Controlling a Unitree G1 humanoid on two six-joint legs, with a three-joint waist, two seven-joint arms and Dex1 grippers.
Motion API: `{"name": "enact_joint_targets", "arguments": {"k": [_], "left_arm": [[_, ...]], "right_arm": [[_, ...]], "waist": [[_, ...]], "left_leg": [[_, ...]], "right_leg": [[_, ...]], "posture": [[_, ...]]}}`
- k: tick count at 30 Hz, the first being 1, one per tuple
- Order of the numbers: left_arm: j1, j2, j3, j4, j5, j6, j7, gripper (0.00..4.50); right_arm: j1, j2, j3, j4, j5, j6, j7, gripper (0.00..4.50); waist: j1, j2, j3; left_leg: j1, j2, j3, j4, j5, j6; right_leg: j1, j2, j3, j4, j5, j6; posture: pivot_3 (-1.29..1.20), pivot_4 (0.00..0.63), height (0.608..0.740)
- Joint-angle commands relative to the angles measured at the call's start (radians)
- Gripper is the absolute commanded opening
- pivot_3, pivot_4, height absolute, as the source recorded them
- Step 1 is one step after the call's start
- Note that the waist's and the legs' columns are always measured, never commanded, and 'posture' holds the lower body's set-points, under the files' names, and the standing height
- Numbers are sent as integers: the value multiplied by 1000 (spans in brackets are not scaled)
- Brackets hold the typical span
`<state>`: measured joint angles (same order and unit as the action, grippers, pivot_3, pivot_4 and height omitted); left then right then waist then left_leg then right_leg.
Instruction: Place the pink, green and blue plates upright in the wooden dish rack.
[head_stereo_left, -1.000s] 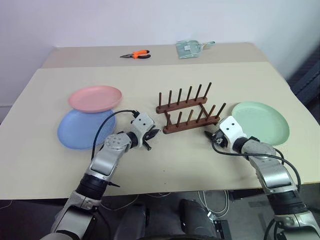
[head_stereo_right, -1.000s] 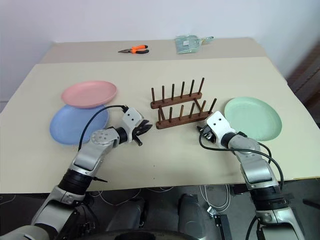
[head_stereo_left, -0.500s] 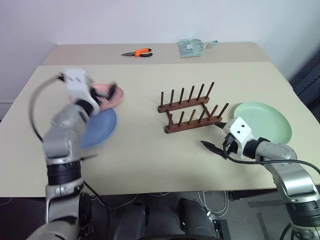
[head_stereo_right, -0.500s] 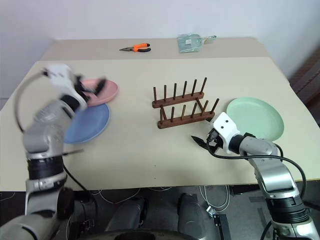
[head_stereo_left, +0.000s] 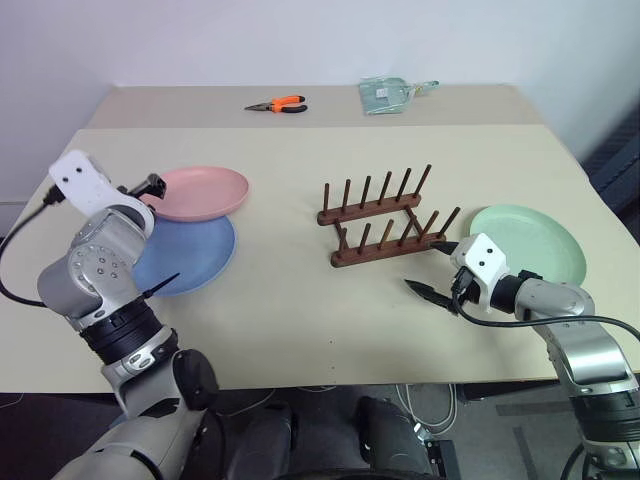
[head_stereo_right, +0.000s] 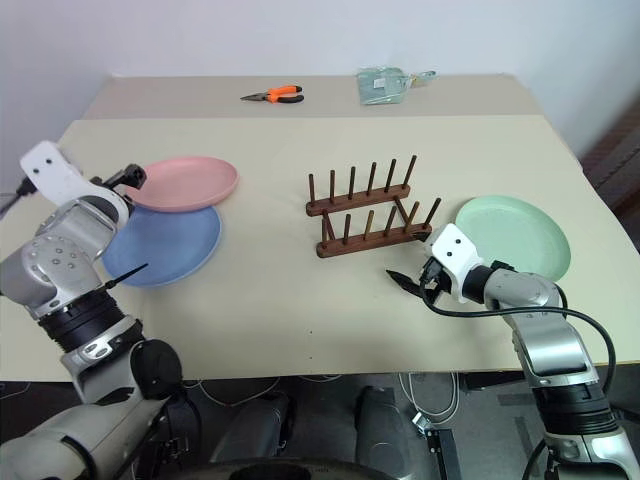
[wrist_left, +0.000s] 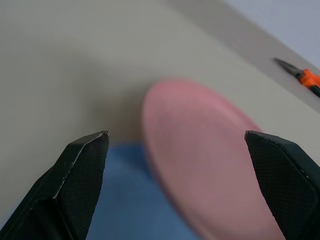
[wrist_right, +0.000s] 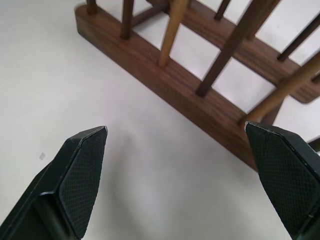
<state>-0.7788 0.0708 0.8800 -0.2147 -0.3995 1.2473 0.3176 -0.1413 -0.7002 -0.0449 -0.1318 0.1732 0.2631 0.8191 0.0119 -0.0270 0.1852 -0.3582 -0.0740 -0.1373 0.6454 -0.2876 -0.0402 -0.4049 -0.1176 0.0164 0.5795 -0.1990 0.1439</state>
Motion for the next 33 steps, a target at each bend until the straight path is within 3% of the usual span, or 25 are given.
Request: {"name": "enact_joint_targets", "arguments": {"k": [1, 2, 5, 8, 12, 16, 19, 22, 27, 33], "left_arm": [[-70, -41, 117, 24, -75, 29, 50, 4442], [-79, -44, 127, 45, -83, 18, 52, 4442], [-102, -41, 141, 105, -105, -41, 63, 3654], [-121, -38, 156, 157, -134, -86, 83, 2135], [-102, -5, 51, 139, -161, -166, -8, 172], [-66, 47, -169, 33, -192, -229, -208, 72], [-46, 85, -383, -41, -195, -230, -330, 72], [-75, 42, -472, -51, -223, -217, -344, 72], [-137, -73, -502, -36, -291, -158, -265, 72], [-174, -172, -425, -12, -402, -110, -147, 72]], "right_arm": [[-31, 4, 1, -14, -4, -24, -8, 4500], [-35, 6, 1, -16, -5, -24, -12, 4500], [-39, 4, -6, -31, -3, -16, -24, 4500], [-22, -17, -32, -71, 15, 13, -24, 4500], [31, -75, -90, -144, 63, 88, 19, 4500], [62, -171, -186, -226, 132, 154, 80, 4500], [-73, -212, -238, -297, 212, 214, 69, 4500], [-248, -190, -128, -328, 145, 169, 20, 4500], [-416, -151, 118, -232, -161, -43, -68, 4500], [-426, -140, 207, -129, -331, -215, -107, 4500]], "waist": [[0, -1, 1], [0, -1, 1], [0, -1, 1], [1, -2, 1], [3, -4, 2], [2, -5, 3], [-1, -4, 3], [-3, -3, 3], [-1, -5, 4], [3, -5, 4]], "left_leg": [[0, 0, 0, 0, 0, 0], [0, 0, 0, 0, 0, -1], [0, 0, 0, 0, 0, -1], [0, 0, 0, 0, 0, -2], [-1, 0, 0, 0, 0, -2], [-3, 0, 0, 1, 0, -2], [-2, 0, 1, 1, 0, -2], [1, 1, 3, 1, 0, -2], [-2, 1, 2, 0, 0, -2], [-6, -1, 1, 1, 3, -7]], "right_leg": [[0, 0, 0, 0, 0, 0], [0, 0, 0, 0, 0, 0], [0, 0, 0, 0, 0, 0], [0, 0, 0, 0, 0, 0], [0, 0, 0, 0, 0, 0], [-1, 0, 0, -1, 0, 0], [0, 0, 1, -2, 1, -1], [1, 0, 0, -1, 1, -2], [-1, 0, 0, -2, 1, -1], [-4, -1, 0, -2, 3, -3]], "posture": [[0, 150, 740], [0, 150, 740], [0, 150, 740], [0, 150, 740], [0, 150, 740], [0, 150, 740], [0, 150, 740], [0, 150, 740], [0, 150, 740], [0, 150, 740]]}}
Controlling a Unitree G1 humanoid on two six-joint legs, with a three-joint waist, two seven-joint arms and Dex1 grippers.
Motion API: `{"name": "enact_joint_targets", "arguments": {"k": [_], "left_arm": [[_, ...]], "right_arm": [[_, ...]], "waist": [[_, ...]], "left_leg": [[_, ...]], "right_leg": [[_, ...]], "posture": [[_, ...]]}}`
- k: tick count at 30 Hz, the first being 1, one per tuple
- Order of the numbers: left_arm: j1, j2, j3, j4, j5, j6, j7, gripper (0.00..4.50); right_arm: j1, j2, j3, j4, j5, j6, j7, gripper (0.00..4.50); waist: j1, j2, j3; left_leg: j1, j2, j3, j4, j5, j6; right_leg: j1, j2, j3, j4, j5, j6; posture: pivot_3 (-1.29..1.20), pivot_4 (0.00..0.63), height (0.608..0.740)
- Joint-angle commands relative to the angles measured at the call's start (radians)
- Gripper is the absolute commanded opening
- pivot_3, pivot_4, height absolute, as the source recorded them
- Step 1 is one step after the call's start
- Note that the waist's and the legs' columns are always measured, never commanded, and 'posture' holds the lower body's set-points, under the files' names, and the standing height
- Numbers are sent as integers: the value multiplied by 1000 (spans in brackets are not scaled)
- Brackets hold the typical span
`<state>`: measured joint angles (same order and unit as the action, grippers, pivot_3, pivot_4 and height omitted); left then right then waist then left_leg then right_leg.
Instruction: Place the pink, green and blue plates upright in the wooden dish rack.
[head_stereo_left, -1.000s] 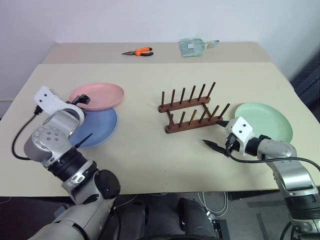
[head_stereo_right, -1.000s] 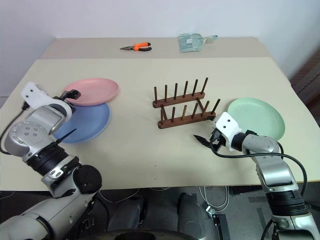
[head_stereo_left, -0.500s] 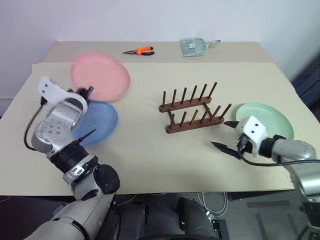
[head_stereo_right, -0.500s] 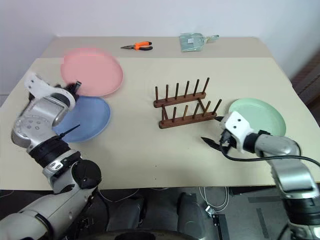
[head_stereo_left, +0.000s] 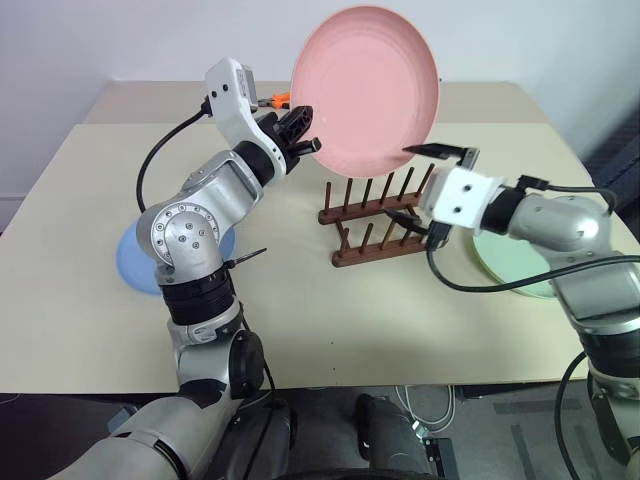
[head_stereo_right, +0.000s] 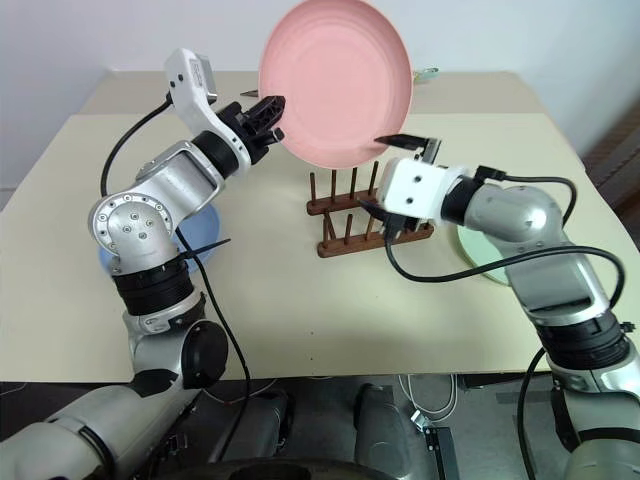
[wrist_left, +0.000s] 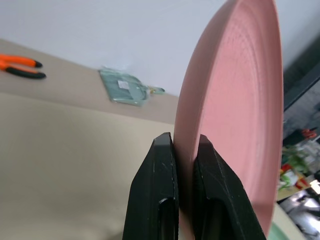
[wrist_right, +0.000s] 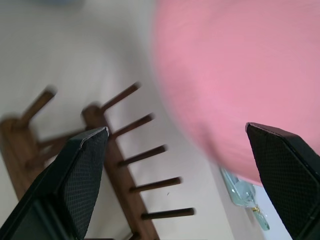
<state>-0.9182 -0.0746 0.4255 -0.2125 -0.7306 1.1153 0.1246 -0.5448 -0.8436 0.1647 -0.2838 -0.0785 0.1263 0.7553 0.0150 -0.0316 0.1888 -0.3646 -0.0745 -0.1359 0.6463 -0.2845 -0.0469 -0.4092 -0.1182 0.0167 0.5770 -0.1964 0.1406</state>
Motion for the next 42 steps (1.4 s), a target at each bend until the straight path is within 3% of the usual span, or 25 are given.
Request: {"name": "enact_joint_targets", "arguments": {"k": [1, 4, 6, 7, 14, 15, 16, 21, 23, 26, 31, 37, 42], "left_arm": [[-34, -31, 30, -21, -89, 40, 56, 72], [-25, -44, 27, -38, -133, 78, 86, 72], [-18, -50, 28, -43, -161, 92, 103, 0], [-13, -49, 26, -45, -171, 96, 109, 0], [17, -14, -7, -42, -163, 69, 99, 0], [16, -18, 0, -49, -173, 31, 85, 0], [12, -15, 10, -56, -173, -15, 72, 806], [25, 119, 15, -25, -70, -219, 2, 3098], [101, 253, -71, -17, 17, -258, -114, 3098], [207, 368, -136, -9, 44, -310, -277, 3098], [383, 538, -330, -29, 153, -387, -539, 3098], [537, 635, -446, -143, 157, -433, -758, 3098], [600, 674, -477, -212, 137, -423, -840, 3098]], "right_arm": [[-33, 8, 5, 47, -120, -107, -72, 4500], [-49, 24, 11, 91, -184, -160, -117, 4500], [-48, 36, 11, 103, -201, -174, -122, 3970], [-48, 41, 11, 107, -210, -180, -123, 3625], [-48, 54, 0, 112, -262, -207, -140, 52], [-47, 54, -3, 114, -271, -212, -144, 16], [-42, 54, -12, 115, -275, -213, -149, 0], [-6, 83, -146, 101, -123, -138, -141, 0], [7, 132, -284, 64, 109, 18, -97, 0], [16, 181, -459, 12, 458, 295, -41, 0], [20, 182, -608, 5, 884, 637, -7, 0], [60, 169, -606, 37, 967, 720, -17, 0], [51, 160, -601, 102, 948, 686, -17, 0]], "waist": [[-1, 0, 0], [-1, 0, 0], [-2, 0, 0], [-2, 0, 0], [-2, 0, 0], [-2, 0, 0], [-1, 0, 0], [-3, 0, 0], [-7, 1, 0], [-5, 2, 0], [-3, 3, 0], [-4, 5, 1], [-5, 6, 1]], "left_leg": [[0, 0, 0, 0, 0, 0], [0, 0, 0, 0, 0, 1], [1, 0, 0, 0, -2, 4], [1, 0, 0, 0, -2, 4], [1, 0, 0, 0, 1, -1], [1, 0, 0, 0, 1, -1], [1, 0, 0, 0, 1, -1], [1, 0, 0, 0, 1, -1], [2, 1, 0, -1, 1, -1], [6, 1, 1, -3, -2, 4], [5, 1, 0, -1, -2, 5], [4, 2, 1, -2, -3, 6], [4, 3, 2, -2, -3, 6]], "right_leg": [[0, 0, 0, 0, 0, 0], [0, 0, 0, 1, 0, 1], [0, 0, 0, 1, -1, 2], [0, 0, 0, 1, -1, 2], [0, 1, 0, 1, 1, -1], [0, 1, 0, 1, 1, -1], [0, 1, 0, 1, 1, -1], [0, 1, 0, 1, 1, -2], [0, 1, 1, 1, 2, -2], [3, 2, 3, 1, 2, -3], [3, 2, 2, 1, 0, -7], [1, 2, 2, 1, 0, -8], [1, 2, 2, 1, 0, -7]], "posture": [[0, 150, 740], [0, 150, 740], [0, 150, 740], [0, 150, 740], [0, 150, 740], [0, 150, 740], [0, 150, 740], [0, 150, 740], [0, 150, 740], [0, 150, 740], [0, 150, 740], [0, 150, 740], [0, 150, 740]]}}
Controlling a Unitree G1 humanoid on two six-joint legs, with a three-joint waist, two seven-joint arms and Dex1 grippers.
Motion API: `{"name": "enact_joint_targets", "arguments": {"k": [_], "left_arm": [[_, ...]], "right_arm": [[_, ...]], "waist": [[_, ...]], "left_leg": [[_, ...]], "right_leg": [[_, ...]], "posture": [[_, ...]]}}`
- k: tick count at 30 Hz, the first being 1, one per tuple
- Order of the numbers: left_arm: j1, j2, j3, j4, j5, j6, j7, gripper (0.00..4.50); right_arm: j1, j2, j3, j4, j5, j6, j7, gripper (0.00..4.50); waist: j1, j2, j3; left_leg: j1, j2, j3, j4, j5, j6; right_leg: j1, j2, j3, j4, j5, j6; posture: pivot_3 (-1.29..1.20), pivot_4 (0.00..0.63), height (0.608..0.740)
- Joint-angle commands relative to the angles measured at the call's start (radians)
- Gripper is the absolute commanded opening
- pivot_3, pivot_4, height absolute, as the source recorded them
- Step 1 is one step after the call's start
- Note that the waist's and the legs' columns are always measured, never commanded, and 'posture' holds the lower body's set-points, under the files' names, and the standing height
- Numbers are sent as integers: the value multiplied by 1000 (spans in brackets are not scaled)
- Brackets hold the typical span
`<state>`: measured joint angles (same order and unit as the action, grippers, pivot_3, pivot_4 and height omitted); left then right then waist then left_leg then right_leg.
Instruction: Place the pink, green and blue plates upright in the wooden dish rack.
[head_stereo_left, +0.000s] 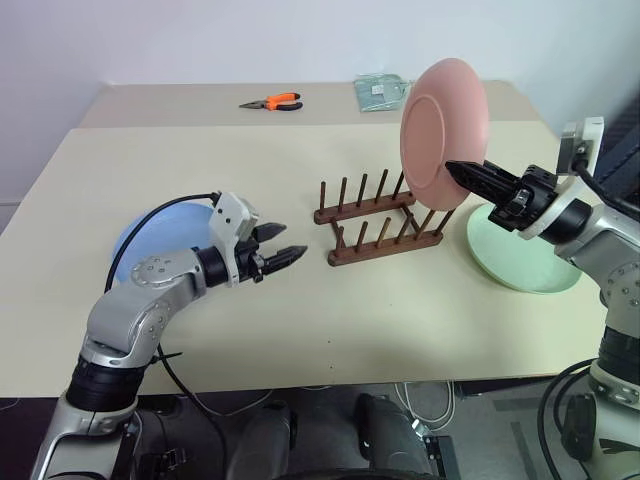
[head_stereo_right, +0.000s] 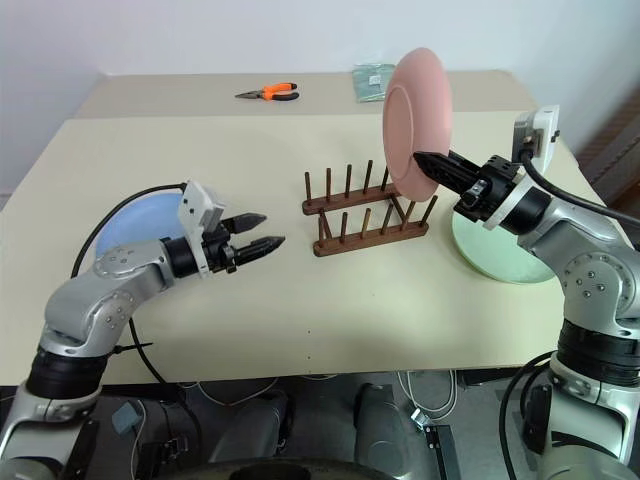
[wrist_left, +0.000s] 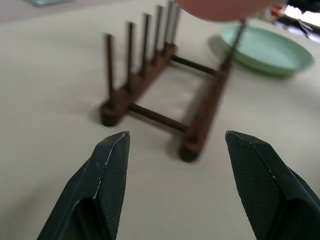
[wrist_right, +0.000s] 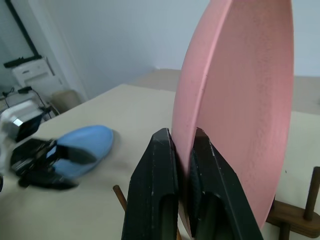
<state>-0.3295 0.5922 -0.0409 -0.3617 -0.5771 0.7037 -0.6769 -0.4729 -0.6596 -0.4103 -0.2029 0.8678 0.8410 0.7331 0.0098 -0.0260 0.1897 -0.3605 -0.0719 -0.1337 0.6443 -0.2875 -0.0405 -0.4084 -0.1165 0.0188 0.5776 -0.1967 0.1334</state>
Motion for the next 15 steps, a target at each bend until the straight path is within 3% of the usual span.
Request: {"name": "enact_joint_targets", "arguments": {"k": [1, 12, 15], "left_arm": [[15, 5, -14, -68, -15, -9, -40, 3098], [20, -21, -45, -63, 20, -16, -42, 3098], [22, -24, -49, -60, 27, -20, -43, 3163]], "right_arm": [[-25, -27, -31, 31, 13, -27, 9, 0], [-46, -67, -20, 161, 43, 11, 55, 0], [-58, -77, -27, 186, 46, 12, 65, 1061]], "waist": [[2, 0, 0], [1, 0, 0], [1, 1, 0]], "left_leg": [[0, 0, 0, 0, 0, 0], [0, 0, 0, 1, 0, 0], [0, 0, 0, 1, 0, 0]], "right_leg": [[0, 0, 0, 0, 0, 0], [0, 0, 0, 0, 0, 0], [0, 0, 0, 0, 0, 0]], "posture": [[0, 150, 740], [0, 150, 740], [0, 150, 740]]}}
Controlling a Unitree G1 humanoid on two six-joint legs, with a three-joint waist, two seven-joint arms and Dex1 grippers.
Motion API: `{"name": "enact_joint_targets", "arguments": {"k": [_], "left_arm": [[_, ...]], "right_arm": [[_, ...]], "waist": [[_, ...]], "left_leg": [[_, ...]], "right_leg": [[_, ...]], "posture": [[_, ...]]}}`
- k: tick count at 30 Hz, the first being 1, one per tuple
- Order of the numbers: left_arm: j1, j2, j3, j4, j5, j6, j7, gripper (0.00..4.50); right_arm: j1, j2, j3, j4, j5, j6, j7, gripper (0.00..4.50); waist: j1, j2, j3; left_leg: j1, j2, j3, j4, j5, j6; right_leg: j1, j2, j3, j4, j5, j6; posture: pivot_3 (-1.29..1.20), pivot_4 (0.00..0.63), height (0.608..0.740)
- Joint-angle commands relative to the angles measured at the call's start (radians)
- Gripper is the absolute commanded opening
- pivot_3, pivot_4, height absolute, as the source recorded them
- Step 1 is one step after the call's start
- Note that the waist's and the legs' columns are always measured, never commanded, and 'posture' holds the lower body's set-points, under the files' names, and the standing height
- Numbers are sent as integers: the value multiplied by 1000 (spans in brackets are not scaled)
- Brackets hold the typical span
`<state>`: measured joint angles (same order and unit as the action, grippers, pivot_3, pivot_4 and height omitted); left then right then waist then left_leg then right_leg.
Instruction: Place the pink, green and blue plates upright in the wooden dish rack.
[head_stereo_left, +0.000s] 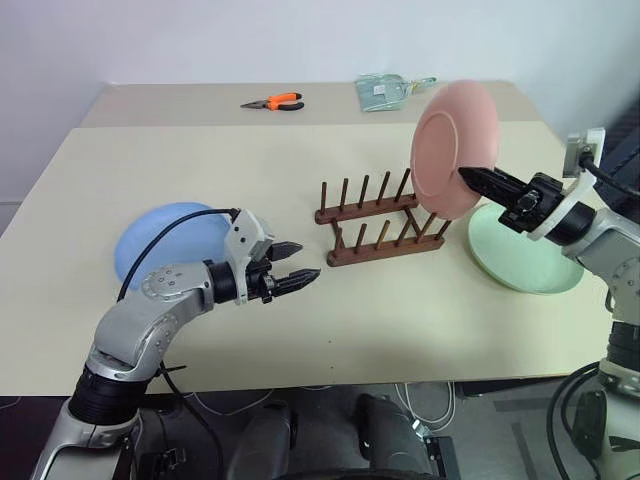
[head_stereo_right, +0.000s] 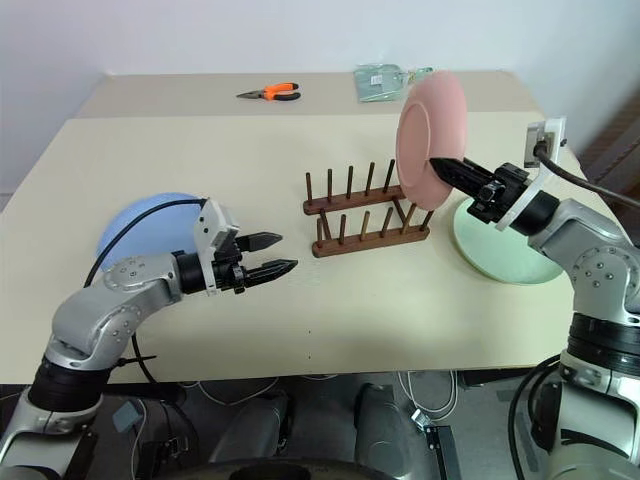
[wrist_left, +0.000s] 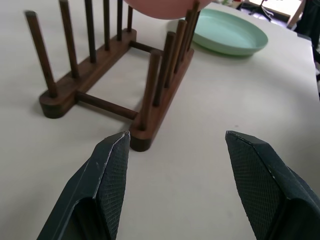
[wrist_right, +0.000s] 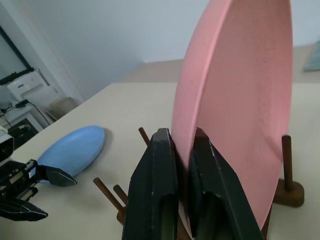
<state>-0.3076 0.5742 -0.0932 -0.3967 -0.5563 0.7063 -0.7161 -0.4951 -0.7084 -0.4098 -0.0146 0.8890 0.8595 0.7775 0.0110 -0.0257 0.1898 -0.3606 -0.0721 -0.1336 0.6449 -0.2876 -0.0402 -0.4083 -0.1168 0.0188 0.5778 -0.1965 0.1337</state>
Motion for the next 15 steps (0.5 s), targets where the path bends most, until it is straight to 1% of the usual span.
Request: {"name": "enact_joint_targets", "arguments": {"k": [1, 5, 8, 10, 12, 13, 15], "left_arm": [[1, -8, 1, -25, 9, -24, -5, 3163], [7, -14, -12, -24, 23, -30, -6, 3163], [10, -19, -24, -23, 35, -35, -7, 3163], [14, -21, -30, -20, 44, -39, -8, 3163], [18, -19, -37, -16, 54, -42, -12, 3163], [20, -16, -41, -14, 60, -45, -16, 3163], [19, -14, -48, -10, 67, -48, -23, 3163]], "right_arm": [[-35, -34, -25, -4, 13, -20, 30, 1498], [-42, -58, -10, 0, -138, -174, -27, 3431], [-35, -78, -82, 21, -167, -238, -62, 3431], [-8, -93, -164, 37, -147, -242, -84, 3431], [51, -112, -247, 47, -125, -215, -91, 3431], [106, -127, -258, 30, -141, -213, -74, 3705], [232, -157, -222, -29, -208, -247, -25, 4329]], "waist": [[0, 1, 0], [0, 1, 0], [2, 1, 0], [3, 1, 0], [5, 1, 0], [7, 1, 0], [5, 0, 0]], "left_leg": [[0, 0, 0, 0, 0, 0], [0, 0, 0, 0, 0, 0], [0, 0, 0, 0, 0, 0], [0, 0, 0, 0, 0, 0], [-1, 0, 0, 0, 0, 0], [-1, 0, -1, 0, 0, 0], [-1, 0, -1, 0, 0, 1]], "right_leg": [[0, 0, 0, 0, 0, 0], [0, 0, 0, 0, 0, 1], [0, 0, 0, 0, -1, 2], [0, 0, 0, 0, -1, 1], [0, 0, 0, -1, 0, 0], [0, 0, 0, -1, 0, 0], [1, 0, 0, -1, -1, 1]], "posture": [[0, 150, 740], [0, 150, 740], [0, 150, 740], [0, 150, 740], [0, 150, 740], [0, 150, 740], [0, 150, 740]]}}
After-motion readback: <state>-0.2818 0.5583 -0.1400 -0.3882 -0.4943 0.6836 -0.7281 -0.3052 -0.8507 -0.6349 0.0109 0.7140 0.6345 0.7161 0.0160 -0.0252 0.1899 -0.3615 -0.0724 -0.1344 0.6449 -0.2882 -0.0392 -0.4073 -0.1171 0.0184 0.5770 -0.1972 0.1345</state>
